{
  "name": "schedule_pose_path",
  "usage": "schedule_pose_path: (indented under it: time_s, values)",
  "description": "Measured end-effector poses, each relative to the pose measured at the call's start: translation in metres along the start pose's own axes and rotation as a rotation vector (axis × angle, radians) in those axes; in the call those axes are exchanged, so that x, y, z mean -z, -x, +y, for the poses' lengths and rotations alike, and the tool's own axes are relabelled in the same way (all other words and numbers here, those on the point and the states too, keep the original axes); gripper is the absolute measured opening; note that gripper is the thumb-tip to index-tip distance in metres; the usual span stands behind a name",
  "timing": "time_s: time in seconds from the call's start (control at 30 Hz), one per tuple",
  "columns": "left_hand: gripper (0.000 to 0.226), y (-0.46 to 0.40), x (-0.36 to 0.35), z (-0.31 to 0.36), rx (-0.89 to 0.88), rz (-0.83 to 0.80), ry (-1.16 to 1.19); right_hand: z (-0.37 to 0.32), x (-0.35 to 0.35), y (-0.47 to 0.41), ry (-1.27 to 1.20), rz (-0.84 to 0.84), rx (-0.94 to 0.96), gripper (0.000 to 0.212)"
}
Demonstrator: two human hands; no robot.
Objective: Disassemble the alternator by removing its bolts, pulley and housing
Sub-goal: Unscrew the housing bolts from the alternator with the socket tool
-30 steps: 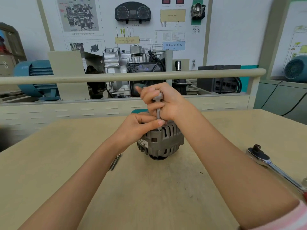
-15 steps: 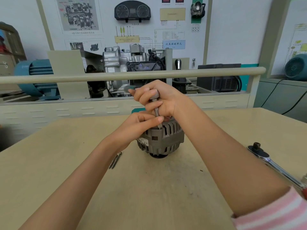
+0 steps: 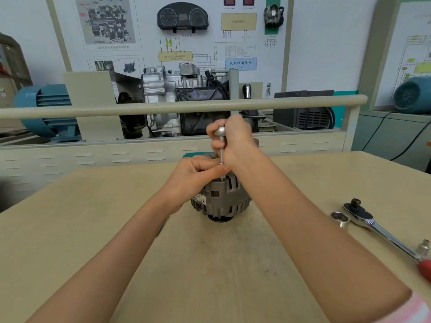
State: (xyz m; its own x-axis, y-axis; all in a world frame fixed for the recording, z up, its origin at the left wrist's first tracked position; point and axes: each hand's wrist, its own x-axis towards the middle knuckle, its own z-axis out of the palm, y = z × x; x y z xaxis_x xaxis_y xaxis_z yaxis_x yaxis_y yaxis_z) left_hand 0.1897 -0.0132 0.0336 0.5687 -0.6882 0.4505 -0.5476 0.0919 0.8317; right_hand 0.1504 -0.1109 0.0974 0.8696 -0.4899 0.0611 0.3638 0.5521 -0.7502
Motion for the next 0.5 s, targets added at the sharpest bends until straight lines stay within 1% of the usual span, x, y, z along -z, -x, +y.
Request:
schedule_pose_path:
  time_s: [0.03,0.07,0.1,0.13,0.17,0.2,0.27,0.33,0.37,0.4,0.47,0.5]
  values:
    - [0.018,0.0,-0.001,0.0,-0.002,0.009,0.0,0.005,-0.002,0.001,0.01,0.118,0.152,0.021]
    - [0.021,0.0,-0.001,0.0,-0.005,0.019,-0.006,0.008,-0.004,0.0,0.001,0.179,0.239,0.021]
    - [0.021,0.0,0.0,-0.001,-0.002,0.023,-0.015,0.01,-0.006,0.0,-0.001,0.193,0.26,0.022]
    - [0.019,-0.001,0.001,-0.001,0.009,0.021,-0.024,0.01,-0.007,0.0,0.021,0.177,0.231,0.023]
    - [0.015,-0.002,0.002,-0.003,0.024,0.006,-0.031,0.008,-0.007,0.0,0.057,0.142,0.173,0.023]
    - [0.019,-0.003,0.003,-0.004,0.033,-0.013,-0.037,0.005,-0.007,-0.001,0.083,0.083,0.092,0.024]
    - [0.037,-0.004,0.004,-0.007,0.023,-0.056,-0.039,-0.002,-0.004,-0.004,0.093,-0.089,-0.128,0.027]
    - [0.049,-0.003,0.005,-0.006,0.003,-0.09,-0.03,-0.009,0.0,-0.011,0.082,-0.277,-0.338,0.026]
    - [0.049,-0.003,0.006,-0.005,0.004,-0.103,-0.023,-0.011,0.002,-0.013,0.083,-0.357,-0.423,0.025]
    - [0.045,-0.002,0.007,-0.003,0.013,-0.111,-0.011,-0.013,0.004,-0.016,0.089,-0.423,-0.491,0.025]
    - [0.032,-0.001,0.006,0.0,0.033,-0.128,0.008,-0.015,0.005,-0.018,0.07,-0.527,-0.595,0.025]
    - [0.03,-0.001,0.007,-0.001,0.034,-0.133,0.006,-0.016,0.005,-0.019,0.051,-0.569,-0.63,0.027]
